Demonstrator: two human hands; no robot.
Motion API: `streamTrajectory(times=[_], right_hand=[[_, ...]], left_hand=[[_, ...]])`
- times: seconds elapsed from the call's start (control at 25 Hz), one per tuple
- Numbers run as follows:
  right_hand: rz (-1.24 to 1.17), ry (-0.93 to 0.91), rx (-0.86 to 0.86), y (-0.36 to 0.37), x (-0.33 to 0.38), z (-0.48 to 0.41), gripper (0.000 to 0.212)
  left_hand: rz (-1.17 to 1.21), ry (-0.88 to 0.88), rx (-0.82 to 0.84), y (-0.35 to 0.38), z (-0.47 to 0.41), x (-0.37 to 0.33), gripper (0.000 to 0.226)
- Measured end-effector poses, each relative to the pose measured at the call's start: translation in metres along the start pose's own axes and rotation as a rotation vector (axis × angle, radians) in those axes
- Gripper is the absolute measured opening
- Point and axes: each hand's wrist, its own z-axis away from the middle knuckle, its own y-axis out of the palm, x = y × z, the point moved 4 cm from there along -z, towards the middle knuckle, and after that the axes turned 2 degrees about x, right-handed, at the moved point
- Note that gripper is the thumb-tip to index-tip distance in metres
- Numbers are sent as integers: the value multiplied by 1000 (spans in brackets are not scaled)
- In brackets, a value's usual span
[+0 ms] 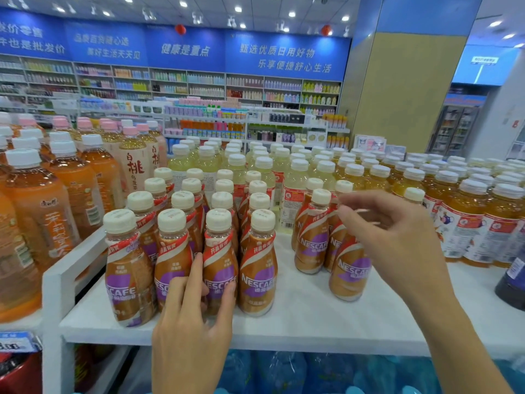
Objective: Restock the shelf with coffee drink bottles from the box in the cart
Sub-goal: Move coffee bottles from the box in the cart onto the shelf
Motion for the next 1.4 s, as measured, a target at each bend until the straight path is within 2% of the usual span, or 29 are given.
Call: streamTrajectory(times=[0.12,0.2,0.4,0.52,0.64,0.76,0.96,1.12,1.28,1.4], right_hand=[[-25,129,-100,-15,-25,32,18],[-2,187,-17,-4,-30,41,21],[439,-27,149,43,2,-15,48],[664,75,284,57,6,-65,44],[690,180,323,62,0,-79,11],[683,224,360,65,-7,-76,24],[642,173,345,63,-5,-77,31],[593,105,338,63,-3,-69,15],[564,71,373,63,5,-56,34],[529,68,425,63,13,-47,32]], left_hand=[[14,-22,-3,0,2,1,69],[24,-26,5,1,5,0,70],[43,-75,-2,-1,5,0,71],[51,-92,7,-2,5,-2,72],[52,-94,20,-1,5,0,72],[46,-101,25,-1,4,0,71],[58,-110,21,-2,5,-2,71],[61,-97,30,-2,6,-2,72],[59,-114,31,-2,7,-2,72],[71,-120,29,-2,7,-1,71]])
